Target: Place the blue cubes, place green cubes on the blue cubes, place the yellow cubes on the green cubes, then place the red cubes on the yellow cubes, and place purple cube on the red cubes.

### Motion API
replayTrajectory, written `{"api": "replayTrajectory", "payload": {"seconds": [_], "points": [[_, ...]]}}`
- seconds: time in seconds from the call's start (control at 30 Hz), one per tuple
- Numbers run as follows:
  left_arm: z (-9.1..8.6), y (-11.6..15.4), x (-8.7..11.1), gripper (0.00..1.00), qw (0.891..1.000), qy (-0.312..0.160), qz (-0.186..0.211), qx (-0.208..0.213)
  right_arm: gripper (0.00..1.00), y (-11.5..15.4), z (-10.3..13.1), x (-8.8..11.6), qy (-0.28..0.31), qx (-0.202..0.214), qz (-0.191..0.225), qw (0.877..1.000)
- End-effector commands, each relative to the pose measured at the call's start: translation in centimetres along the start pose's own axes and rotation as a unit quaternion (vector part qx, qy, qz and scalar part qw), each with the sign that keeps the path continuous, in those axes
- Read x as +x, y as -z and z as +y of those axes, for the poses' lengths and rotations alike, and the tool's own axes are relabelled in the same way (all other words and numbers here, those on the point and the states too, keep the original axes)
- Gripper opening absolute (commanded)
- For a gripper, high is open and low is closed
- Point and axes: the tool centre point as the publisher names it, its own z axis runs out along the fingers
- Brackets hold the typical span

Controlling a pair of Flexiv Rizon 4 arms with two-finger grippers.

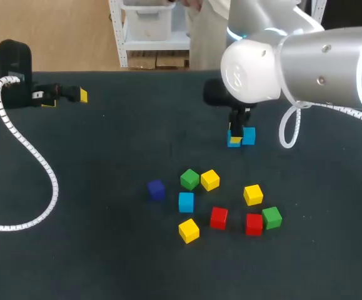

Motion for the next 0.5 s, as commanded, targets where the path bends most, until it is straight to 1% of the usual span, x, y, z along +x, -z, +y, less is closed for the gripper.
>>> {"api": "replayTrajectory", "payload": {"seconds": [0.03, 0.1, 0.5], "points": [[0.12, -0.01, 0.08, 1.00, 1.000, -0.001, -0.002, 0.003, 0.16, 0.02, -0.03, -0.09, 0.001, 0.002, 0.000, 1.000], [0.12, -0.01, 0.08, 1.00, 1.000, -0.001, -0.002, 0.003, 0.18, 0.00, -0.18, -0.19, 0.001, 0.003, 0.000, 1.000], [0.12, -0.01, 0.08, 1.00, 1.000, -0.001, -0.002, 0.003, 0.18, -0.09, -0.60, -0.17, -0.002, 0.005, 0.001, 1.000]]}}
